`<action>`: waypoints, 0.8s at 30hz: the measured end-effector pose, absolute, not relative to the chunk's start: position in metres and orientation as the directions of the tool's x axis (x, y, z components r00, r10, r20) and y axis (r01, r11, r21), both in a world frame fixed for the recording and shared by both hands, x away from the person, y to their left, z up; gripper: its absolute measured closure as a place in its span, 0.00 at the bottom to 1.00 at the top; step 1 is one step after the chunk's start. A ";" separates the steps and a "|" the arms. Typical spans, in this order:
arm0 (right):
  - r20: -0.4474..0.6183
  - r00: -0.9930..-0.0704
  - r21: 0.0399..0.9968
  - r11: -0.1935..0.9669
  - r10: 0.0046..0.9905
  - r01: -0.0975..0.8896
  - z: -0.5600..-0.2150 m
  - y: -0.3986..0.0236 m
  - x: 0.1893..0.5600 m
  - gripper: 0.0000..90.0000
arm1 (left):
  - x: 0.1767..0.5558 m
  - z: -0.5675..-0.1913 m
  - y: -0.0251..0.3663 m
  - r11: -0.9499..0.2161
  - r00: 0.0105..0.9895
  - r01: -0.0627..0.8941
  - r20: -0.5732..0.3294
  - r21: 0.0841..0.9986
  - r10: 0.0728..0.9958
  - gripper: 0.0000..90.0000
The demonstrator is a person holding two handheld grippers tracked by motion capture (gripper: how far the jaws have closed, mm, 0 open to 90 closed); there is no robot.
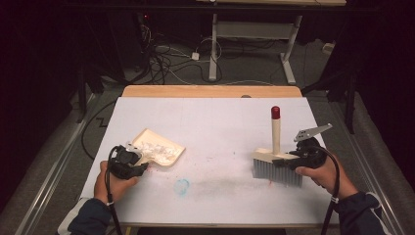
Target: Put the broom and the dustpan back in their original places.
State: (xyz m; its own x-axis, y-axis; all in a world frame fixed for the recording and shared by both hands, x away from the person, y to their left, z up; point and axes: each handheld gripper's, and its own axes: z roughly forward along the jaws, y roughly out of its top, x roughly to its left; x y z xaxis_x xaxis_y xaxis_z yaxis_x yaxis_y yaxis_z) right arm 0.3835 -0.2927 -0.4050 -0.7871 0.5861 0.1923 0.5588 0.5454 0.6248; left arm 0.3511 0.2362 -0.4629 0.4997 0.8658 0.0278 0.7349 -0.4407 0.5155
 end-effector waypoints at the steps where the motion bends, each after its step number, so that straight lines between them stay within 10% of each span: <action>1: 0.201 -0.786 0.619 0.546 0.584 0.564 -0.405 -0.293 0.386 0.74 | 0.351 -0.464 0.234 -0.441 0.499 0.735 0.030 0.516 0.866 0.70; 24: 0.196 -0.779 0.563 0.582 0.596 0.587 -0.413 -0.293 0.434 0.61 | 0.346 -0.470 0.208 -0.417 0.502 0.740 -0.022 0.528 0.864 0.59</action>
State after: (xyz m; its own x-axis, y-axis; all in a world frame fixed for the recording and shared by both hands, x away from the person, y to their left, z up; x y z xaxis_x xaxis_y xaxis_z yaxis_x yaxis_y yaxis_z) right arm 0.4343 -0.2925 -0.4132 -0.7786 0.5963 0.1956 0.5870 0.5817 0.5631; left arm 0.3458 0.2075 -0.4705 0.5022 0.8645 -0.0218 0.7402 -0.4167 0.5276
